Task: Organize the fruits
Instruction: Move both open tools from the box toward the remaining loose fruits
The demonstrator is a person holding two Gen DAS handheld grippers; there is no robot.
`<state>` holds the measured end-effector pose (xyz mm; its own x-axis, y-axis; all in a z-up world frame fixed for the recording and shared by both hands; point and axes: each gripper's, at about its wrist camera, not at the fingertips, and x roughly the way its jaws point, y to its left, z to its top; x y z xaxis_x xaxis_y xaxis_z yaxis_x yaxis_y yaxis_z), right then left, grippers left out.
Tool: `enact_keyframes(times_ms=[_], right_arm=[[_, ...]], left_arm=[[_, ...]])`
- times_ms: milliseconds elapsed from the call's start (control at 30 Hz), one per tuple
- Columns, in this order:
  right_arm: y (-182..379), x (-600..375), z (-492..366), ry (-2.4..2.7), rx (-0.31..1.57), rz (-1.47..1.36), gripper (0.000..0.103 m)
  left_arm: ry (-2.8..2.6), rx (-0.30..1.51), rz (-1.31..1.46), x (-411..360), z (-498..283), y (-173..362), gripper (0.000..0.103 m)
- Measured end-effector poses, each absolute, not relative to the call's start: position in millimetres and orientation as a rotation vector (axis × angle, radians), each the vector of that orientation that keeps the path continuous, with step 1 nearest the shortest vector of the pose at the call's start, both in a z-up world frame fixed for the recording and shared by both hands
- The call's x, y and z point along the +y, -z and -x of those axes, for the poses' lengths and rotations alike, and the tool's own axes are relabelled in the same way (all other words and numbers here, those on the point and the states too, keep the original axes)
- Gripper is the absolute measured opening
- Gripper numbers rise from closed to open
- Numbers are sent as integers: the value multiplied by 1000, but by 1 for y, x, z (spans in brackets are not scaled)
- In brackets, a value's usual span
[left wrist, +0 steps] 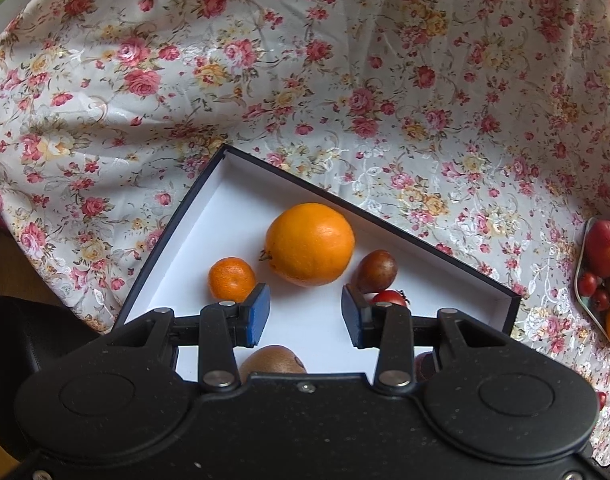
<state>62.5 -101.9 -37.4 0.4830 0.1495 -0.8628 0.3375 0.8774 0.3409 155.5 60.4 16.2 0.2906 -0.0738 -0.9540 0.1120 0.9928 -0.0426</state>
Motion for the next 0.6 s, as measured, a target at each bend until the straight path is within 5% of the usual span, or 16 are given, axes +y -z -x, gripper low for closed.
enact_keyframes(times_ms=[600], right_arm=[[27, -168, -15, 281, 1065, -544, 62]], left_arm=[[243, 1247, -95, -16, -122, -30, 48]])
